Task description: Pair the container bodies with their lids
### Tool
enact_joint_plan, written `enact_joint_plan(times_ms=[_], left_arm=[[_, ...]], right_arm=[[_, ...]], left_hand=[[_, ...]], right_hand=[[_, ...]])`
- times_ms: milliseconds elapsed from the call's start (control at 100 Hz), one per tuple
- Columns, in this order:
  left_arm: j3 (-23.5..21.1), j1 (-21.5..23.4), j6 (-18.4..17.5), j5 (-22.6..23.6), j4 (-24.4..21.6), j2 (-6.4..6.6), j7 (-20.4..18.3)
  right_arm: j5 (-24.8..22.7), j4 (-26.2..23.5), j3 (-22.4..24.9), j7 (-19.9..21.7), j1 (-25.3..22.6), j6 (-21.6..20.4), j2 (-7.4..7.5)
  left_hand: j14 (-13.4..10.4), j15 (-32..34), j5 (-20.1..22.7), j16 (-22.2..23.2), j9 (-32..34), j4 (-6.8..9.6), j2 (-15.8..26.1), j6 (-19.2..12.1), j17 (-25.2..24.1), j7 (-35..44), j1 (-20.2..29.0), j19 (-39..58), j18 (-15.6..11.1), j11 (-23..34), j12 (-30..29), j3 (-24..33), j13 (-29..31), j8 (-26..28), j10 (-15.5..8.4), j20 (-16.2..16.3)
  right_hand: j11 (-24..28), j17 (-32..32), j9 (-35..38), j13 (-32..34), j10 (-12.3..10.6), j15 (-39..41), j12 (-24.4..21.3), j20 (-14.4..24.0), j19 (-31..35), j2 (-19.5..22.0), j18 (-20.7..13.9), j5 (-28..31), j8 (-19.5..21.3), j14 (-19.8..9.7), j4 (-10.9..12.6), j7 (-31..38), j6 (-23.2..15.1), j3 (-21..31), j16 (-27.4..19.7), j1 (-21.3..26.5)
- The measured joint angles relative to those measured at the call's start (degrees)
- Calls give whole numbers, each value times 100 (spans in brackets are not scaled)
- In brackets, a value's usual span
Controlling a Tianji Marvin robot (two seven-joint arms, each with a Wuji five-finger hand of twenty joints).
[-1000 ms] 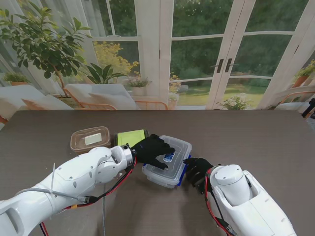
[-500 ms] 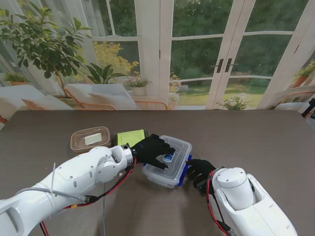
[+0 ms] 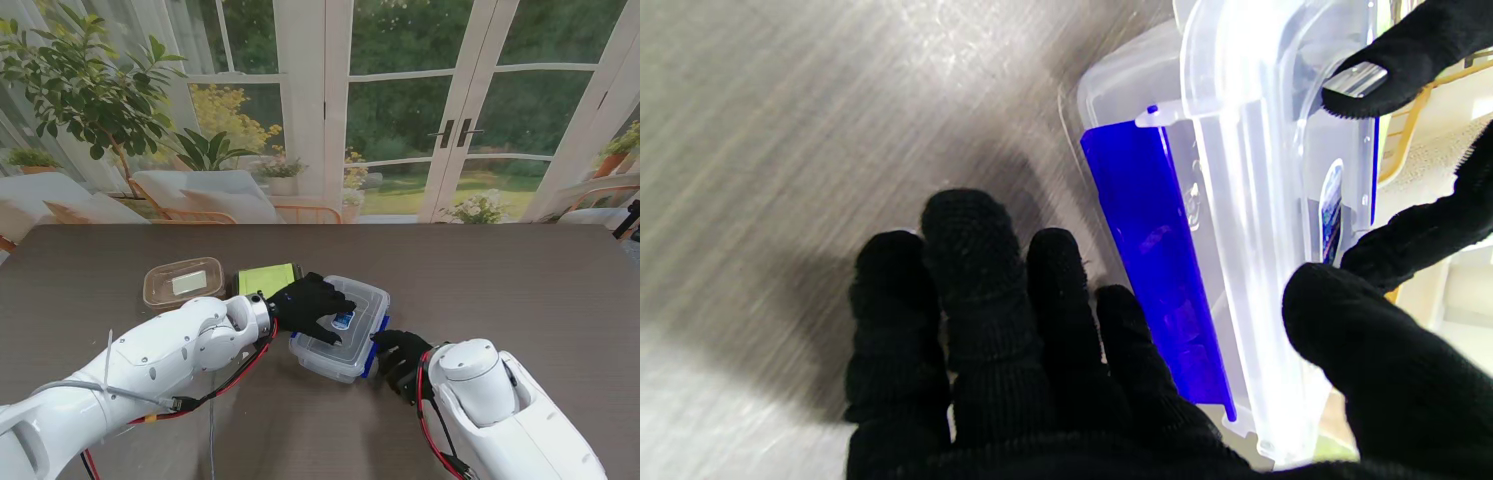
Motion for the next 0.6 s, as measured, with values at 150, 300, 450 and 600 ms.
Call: enact_joint_plan(times_ms=[150,300,450,600], left_arm=[[11,-12,-14,-5,15,-2,9],[8,-12,-14,-6,16,-1,6],[6,-10,-14,-2,16,-1,10],[15,-15,-20,1,31,-3,26]], right_arm=[[33,47,-57,59,91,55,1],[275,52,-11,47,90,135,-9],[391,47,90,-23,44,184,-43],[527,-42,224,-254,-80,205,-109]], left_hand=[[0,0,0,0,0,-1,0,0,0,1,-1,0,0,0,0,0,0,0,0,4],[0,0,0,0,0,-3,0,0,-1,1,-1,0,-1,-1,-1,0,0,0,0,7],[0,0,0,0,0,-3,0,0,-1,1,-2,0,-1,-2,-3,0,0,0,0,18],[0,0,0,0,0,14,3,0,-1,1,-43,0,-2,-7,-8,0,-1,0,0,42]], right_hand=[[-3,-35,-10,0,0,43,-45,11,-2,73,0,-162,-49,0,0,-4,-12,-133,55,0],[26,-38,-501,-346,0,171,-47,144,-7,145,-87,601,-137,-19,-1,-107,-34,-271,124,0],[88,-40,-956,-799,2,230,-23,150,-24,137,-284,1371,-138,-88,-1,-107,-33,-272,182,0],[57,-49,-1296,-1241,14,173,-22,151,-111,137,-352,1824,-138,-92,-1,-85,14,-267,183,7]])
